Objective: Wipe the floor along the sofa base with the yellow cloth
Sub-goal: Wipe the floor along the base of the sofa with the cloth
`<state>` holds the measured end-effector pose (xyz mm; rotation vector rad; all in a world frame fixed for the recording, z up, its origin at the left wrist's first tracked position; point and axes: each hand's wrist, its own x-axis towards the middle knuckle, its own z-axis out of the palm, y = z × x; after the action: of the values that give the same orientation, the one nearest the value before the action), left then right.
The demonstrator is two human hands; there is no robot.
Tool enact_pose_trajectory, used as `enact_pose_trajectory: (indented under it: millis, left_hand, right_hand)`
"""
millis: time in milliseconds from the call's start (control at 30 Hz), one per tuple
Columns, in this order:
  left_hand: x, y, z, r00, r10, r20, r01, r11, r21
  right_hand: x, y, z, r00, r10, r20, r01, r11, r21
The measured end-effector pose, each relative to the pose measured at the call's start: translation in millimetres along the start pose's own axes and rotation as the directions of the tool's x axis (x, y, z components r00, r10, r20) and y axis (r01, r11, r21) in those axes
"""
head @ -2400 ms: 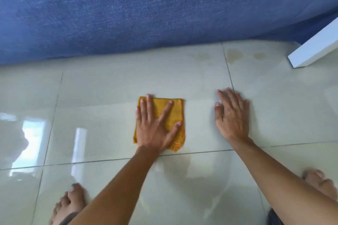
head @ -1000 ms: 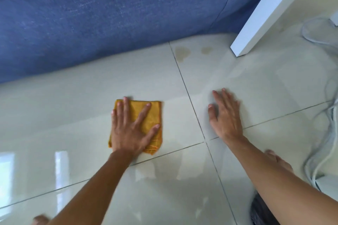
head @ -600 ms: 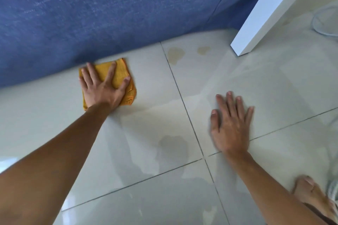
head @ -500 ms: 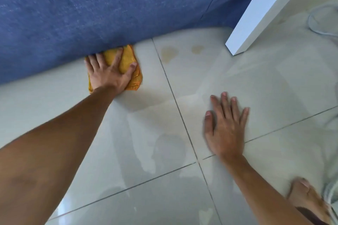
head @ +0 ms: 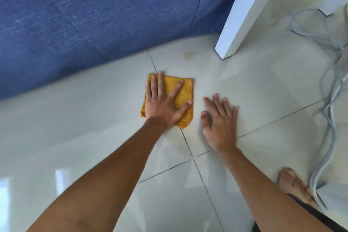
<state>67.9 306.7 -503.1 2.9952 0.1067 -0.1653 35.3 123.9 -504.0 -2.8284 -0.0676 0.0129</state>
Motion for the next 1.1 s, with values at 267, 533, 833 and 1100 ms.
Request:
enact_pose_trajectory:
  millis: [267, 533, 833, 1100]
  left_hand:
    - [-105.4, -53.1, 4.8, 0.998, -0.055, 0.011, 0.055, 0.998, 0.011]
    - [-50.8, -143.7, -8.0, 0.918, -0.395, -0.027, 0.396, 0.918, -0.003]
    - [107.8, -85.6, -17.2, 0.946, -0.325, -0.009, 0.325, 0.942, 0.08]
    - [138.6, 34.1, -9.0, 0.997, -0.08, 0.01, 0.079, 0.994, 0.073]
  right_hand:
    - [1.4, 10.5, -21.0, 0.988, -0.012, 0.156, 0.022, 0.998, -0.058]
    - [1.4, 34.3, -3.5, 0.998, 0.049, 0.042, -0.039, 0.978, -0.204]
    - [1.4, 40.0, 5.1, 0.998, 0.029, -0.051, -0.038, 0.982, -0.183]
    - [1.0, 46.2, 6.8, 0.94, 0.179, -0.291, -0.182, 0.983, 0.016]
